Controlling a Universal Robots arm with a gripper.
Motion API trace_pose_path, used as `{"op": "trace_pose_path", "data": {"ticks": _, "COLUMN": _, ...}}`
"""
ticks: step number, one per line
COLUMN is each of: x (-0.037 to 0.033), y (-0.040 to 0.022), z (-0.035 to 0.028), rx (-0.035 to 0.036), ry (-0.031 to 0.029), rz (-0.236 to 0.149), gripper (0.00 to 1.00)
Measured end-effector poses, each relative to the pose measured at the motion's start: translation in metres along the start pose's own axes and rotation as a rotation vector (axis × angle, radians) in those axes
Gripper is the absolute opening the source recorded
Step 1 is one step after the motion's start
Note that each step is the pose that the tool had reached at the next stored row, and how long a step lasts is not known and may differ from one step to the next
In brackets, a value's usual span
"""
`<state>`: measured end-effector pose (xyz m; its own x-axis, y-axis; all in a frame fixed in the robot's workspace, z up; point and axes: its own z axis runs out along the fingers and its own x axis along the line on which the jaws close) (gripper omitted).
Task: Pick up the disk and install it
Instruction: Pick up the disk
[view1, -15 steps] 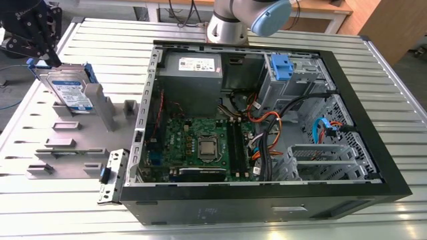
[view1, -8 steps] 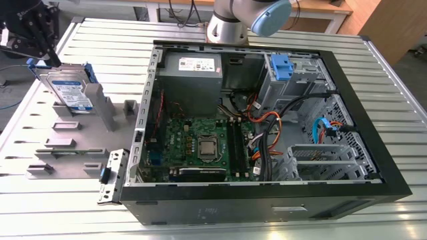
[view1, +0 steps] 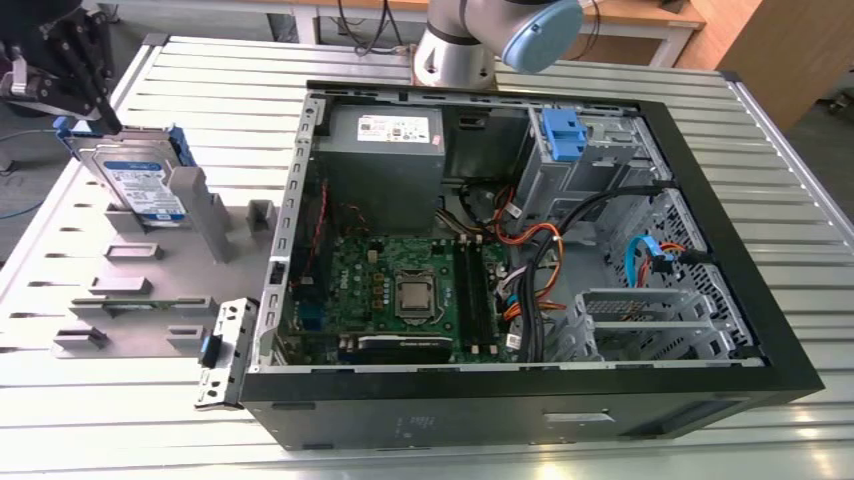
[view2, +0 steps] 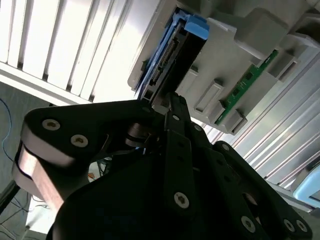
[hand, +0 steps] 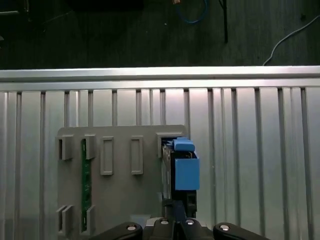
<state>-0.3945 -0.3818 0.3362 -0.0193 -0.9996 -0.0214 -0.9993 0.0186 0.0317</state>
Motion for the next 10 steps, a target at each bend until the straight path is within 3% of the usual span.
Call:
{"op": "trace_pose_path", "data": {"ticks": 6, "x": 0.0000, "y": 0.0000, "z": 0.0003, "rx": -0.0022, "ry": 0.0034, "rz": -0.105, "gripper": 0.11}}
{"op": "trace_pose_path", "data": {"ticks": 10, "x": 0.0000, "y": 0.0000, "z": 0.0004, "rx": -0.0024, "ry": 0.0036, "rz": -0.113, "gripper": 0.11}}
